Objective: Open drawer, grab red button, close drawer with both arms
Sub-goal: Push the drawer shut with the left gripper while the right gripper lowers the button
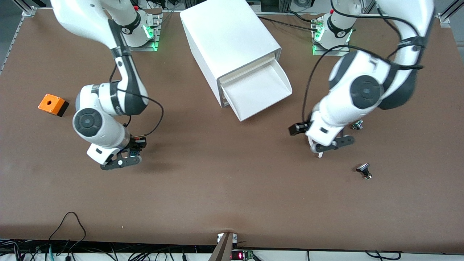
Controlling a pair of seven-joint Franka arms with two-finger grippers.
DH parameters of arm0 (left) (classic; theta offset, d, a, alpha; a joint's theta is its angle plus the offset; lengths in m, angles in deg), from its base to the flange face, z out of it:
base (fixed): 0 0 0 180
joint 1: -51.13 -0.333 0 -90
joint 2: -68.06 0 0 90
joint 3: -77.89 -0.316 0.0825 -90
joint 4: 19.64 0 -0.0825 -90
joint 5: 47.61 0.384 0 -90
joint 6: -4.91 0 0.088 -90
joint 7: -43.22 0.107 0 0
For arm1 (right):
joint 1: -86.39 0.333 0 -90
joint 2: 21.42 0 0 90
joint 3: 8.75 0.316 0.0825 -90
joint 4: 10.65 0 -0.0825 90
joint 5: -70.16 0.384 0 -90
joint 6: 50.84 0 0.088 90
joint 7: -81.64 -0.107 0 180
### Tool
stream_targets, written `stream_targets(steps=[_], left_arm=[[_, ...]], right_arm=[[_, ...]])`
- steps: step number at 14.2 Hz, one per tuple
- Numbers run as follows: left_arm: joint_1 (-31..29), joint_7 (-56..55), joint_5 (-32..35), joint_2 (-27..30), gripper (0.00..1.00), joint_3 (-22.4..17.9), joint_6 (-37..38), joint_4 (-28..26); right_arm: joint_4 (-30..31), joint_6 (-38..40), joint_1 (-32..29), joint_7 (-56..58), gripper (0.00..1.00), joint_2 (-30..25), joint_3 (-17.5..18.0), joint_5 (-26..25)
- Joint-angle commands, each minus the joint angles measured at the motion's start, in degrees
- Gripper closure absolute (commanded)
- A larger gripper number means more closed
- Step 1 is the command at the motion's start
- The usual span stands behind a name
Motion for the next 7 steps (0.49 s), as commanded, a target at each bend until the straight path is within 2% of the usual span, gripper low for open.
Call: stream_targets(steps=[1,3,7], left_arm=[[1.3,-4.8,0.8,1.2,0.02,-0.2,-7.4,-6.8],[2.3,-6.4,0.8,1.5,0.04,-0.1,-9.3,-9.8],[5.3,-15.1,0.8,2.1,0.08,0.5,-11.8,-15.4]], right_arm=[[6.7,-5.6,-3.0,7.4,1.00,-0.8,0.6,5.5],[6.8,-6.0,-4.6,11.5,1.00,1.3,0.7,8.9],[7.7,-9.7,-7.0,16.6,1.00,4.4,0.7,9.4]])
